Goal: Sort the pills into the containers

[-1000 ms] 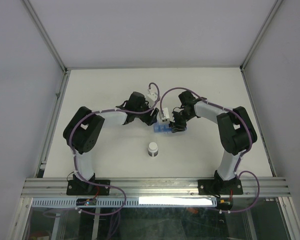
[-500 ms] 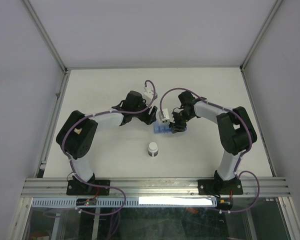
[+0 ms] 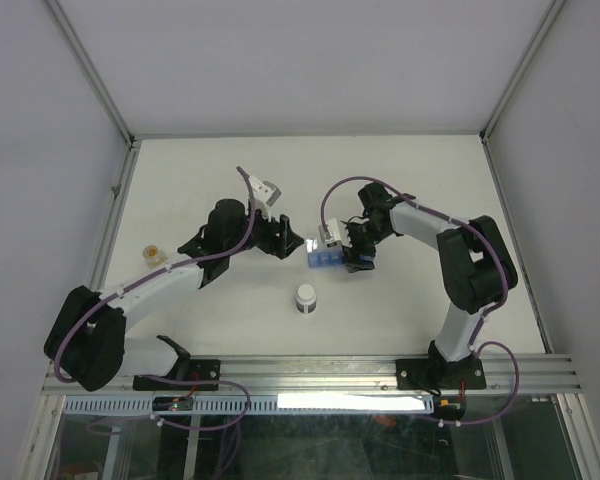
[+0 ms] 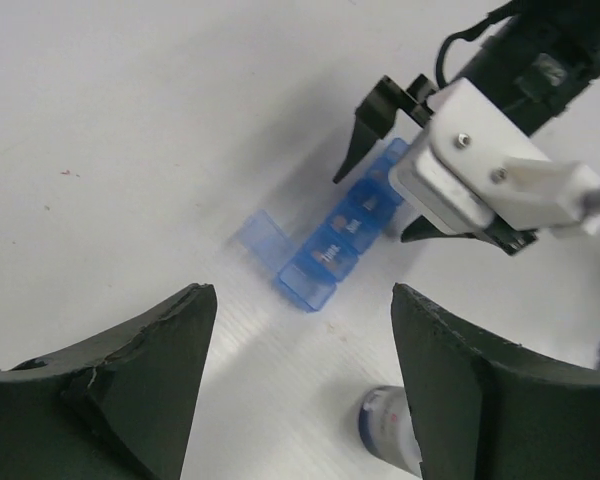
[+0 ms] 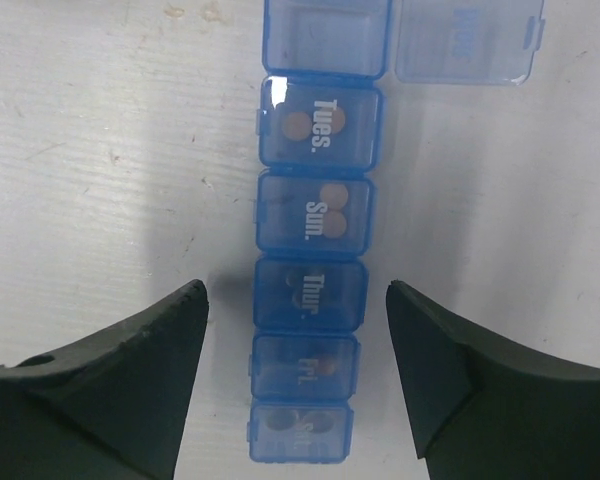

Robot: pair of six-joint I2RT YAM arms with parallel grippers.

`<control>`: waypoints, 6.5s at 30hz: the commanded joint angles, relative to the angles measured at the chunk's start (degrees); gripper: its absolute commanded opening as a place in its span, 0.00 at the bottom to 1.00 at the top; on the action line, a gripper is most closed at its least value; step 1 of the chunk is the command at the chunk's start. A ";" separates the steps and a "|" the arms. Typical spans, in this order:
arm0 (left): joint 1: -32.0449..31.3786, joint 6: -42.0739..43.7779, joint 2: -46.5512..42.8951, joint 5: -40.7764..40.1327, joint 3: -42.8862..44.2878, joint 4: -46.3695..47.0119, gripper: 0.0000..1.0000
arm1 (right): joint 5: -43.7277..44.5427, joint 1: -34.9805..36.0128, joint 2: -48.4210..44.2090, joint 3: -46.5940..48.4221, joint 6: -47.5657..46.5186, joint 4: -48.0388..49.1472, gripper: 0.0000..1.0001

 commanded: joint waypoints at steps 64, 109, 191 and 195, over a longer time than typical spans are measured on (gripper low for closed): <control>1.92 -21.06 -2.81 -44.42 -0.92 -13.13 0.31 | -27.01 -22.87 -47.01 -16.41 61.76 17.82 0.92; 40.76 -16.68 -19.55 -10.26 7.02 -33.01 0.99 | -29.60 -21.56 -48.74 -18.61 62.54 20.11 0.91; -20.75 -43.70 6.35 -9.89 6.07 21.99 0.00 | -27.35 -10.01 -49.26 -28.69 42.96 33.43 0.72; -20.91 -43.71 5.70 -10.04 6.27 21.41 0.00 | -25.02 -9.24 -48.85 -28.92 42.25 32.71 0.74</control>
